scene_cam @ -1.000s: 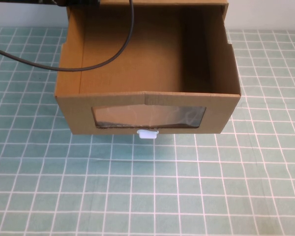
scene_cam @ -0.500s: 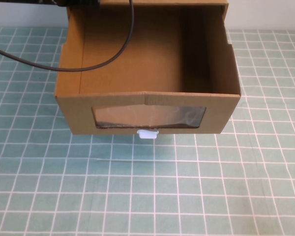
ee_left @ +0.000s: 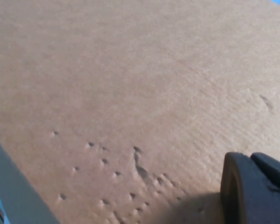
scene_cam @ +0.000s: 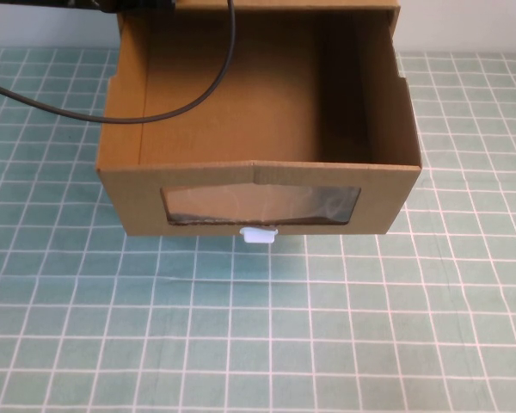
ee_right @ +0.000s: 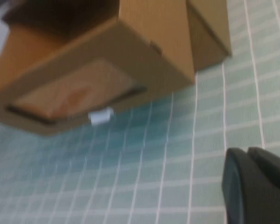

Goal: Close the shoe box
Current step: Close the shoe box with your right arm

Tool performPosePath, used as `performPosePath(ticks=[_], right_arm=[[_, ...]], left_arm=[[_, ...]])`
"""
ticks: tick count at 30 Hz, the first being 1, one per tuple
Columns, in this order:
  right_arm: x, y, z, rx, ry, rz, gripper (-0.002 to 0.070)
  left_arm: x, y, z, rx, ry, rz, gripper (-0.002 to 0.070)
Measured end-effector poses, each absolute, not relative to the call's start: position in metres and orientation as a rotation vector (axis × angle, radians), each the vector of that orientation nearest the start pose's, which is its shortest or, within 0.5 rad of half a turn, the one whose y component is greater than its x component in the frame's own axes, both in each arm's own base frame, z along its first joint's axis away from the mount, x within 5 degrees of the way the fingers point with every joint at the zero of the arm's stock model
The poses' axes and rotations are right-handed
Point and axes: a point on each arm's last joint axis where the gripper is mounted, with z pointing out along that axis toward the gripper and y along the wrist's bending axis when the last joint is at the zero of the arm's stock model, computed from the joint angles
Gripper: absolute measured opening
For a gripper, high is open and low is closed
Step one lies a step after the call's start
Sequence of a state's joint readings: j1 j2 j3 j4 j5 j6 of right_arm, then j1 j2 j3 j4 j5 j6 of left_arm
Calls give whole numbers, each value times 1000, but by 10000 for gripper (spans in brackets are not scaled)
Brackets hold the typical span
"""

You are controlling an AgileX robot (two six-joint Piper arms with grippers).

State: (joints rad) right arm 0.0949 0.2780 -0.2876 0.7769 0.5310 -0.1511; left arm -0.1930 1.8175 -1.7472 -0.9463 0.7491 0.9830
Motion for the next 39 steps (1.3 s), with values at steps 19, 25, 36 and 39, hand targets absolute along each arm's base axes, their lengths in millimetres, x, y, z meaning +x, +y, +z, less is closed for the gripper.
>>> performPosePath(ticks=[19, 25, 36, 39], right_arm=[[167, 105, 331, -538, 2408, 665, -11], [178, 166, 343, -663, 2249, 690, -11], [239, 219, 337, -649, 2173, 641, -11], [250, 224, 341, -643, 2158, 631, -11]], left_arm=[[406, -131, 378, 728, 1885, -609, -5], [406, -131, 378, 726, 1886, -610, -5], [406, -131, 378, 715, 1890, -617, -5], [406, -131, 378, 714, 1890, -618, -5]])
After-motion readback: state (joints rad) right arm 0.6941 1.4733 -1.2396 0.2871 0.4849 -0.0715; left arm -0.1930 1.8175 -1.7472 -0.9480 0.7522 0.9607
